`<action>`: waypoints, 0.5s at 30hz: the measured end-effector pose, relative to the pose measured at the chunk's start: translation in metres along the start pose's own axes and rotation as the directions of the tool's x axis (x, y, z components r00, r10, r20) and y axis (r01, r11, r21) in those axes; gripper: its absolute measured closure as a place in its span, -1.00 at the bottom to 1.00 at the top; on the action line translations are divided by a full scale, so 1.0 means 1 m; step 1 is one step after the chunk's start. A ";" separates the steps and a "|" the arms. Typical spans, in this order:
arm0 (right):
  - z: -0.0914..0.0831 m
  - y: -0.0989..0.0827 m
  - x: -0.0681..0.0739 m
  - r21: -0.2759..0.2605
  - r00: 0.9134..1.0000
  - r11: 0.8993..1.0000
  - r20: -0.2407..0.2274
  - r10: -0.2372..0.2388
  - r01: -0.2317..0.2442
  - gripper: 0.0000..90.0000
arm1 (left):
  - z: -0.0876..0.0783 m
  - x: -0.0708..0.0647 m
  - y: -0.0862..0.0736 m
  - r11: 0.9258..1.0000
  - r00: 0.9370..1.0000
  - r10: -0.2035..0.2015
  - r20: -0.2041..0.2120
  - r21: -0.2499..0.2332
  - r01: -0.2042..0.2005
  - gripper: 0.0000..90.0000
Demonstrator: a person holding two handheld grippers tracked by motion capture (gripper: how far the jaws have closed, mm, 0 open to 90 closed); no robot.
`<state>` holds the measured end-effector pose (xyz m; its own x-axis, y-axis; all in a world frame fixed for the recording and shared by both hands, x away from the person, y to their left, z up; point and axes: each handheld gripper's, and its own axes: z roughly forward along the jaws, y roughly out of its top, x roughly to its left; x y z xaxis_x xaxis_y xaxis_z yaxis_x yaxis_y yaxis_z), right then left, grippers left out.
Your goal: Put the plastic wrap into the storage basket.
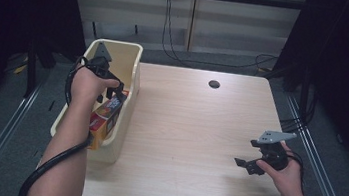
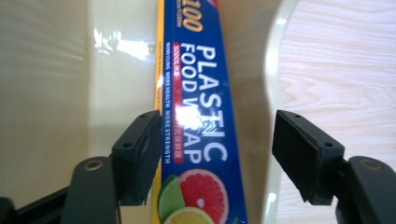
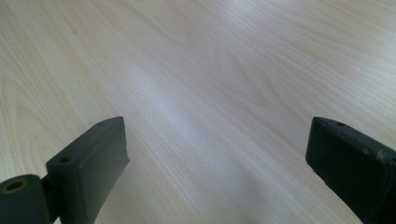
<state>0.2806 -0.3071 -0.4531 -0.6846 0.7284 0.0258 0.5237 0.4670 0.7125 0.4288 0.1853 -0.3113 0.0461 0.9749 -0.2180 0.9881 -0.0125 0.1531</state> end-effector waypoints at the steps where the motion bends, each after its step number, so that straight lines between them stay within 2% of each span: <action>1: 0.000 0.000 0.000 0.001 1.000 1.000 0.000 -0.004 0.004 -0.88 | -0.002 -0.001 0.000 1.000 1.000 0.011 -0.001 -0.002 -0.011 -0.25; 6: -0.001 0.000 0.001 -0.001 1.000 1.000 0.001 -0.001 0.001 -0.88 | -0.010 -0.010 0.002 1.000 0.999 0.024 0.026 -0.016 -0.024 -0.28; 15: -0.002 0.000 0.001 -0.006 1.000 1.000 -0.005 -0.003 0.003 -0.88 | -0.018 -0.034 0.003 0.994 0.993 0.105 0.062 -0.036 -0.103 -0.32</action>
<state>0.2788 -0.3075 -0.4521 -0.6884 0.7248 0.0275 0.5189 0.4657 0.7169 0.4275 0.1565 -0.2859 0.1586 0.9526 -0.2597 0.9722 -0.1048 0.2092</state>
